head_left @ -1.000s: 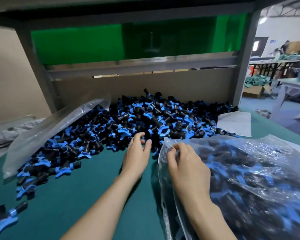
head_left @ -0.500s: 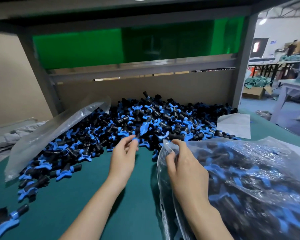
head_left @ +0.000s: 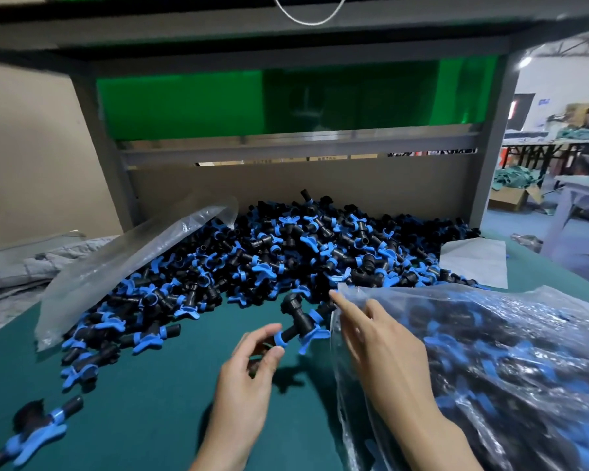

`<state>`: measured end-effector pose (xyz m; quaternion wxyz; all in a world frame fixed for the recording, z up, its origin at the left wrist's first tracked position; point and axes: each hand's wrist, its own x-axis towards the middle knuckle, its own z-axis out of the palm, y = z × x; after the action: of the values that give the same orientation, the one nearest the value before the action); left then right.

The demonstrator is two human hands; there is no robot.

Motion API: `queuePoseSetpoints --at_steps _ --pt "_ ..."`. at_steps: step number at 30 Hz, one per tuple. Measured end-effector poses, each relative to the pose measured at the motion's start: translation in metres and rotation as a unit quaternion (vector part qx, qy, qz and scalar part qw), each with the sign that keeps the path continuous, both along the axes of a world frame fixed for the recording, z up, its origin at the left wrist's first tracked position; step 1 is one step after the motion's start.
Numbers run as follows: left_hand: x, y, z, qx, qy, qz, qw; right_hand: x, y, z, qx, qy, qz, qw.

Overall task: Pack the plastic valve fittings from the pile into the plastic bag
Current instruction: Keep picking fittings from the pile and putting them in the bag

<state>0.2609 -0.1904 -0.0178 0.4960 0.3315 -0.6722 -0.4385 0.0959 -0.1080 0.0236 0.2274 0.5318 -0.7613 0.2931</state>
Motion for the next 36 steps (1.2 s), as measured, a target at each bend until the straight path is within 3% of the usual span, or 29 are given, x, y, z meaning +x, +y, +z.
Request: queuePoseSetpoints --at_steps 10,18,27,36 --pt "-0.003 0.003 -0.010 -0.041 -0.030 0.022 0.998 -0.002 0.002 -0.001 0.027 -0.031 0.020 0.999" --pt "-0.003 -0.006 -0.013 -0.154 -0.094 0.077 0.980 -0.005 -0.002 -0.007 0.039 0.000 0.018 0.999" --pt "-0.006 -0.015 -0.018 -0.145 -0.103 0.040 0.983 -0.010 -0.006 -0.014 0.061 0.052 0.001 0.997" --pt "-0.005 -0.013 -0.020 -0.115 -0.091 0.002 0.989 -0.011 -0.006 -0.016 0.061 0.049 -0.004 0.997"
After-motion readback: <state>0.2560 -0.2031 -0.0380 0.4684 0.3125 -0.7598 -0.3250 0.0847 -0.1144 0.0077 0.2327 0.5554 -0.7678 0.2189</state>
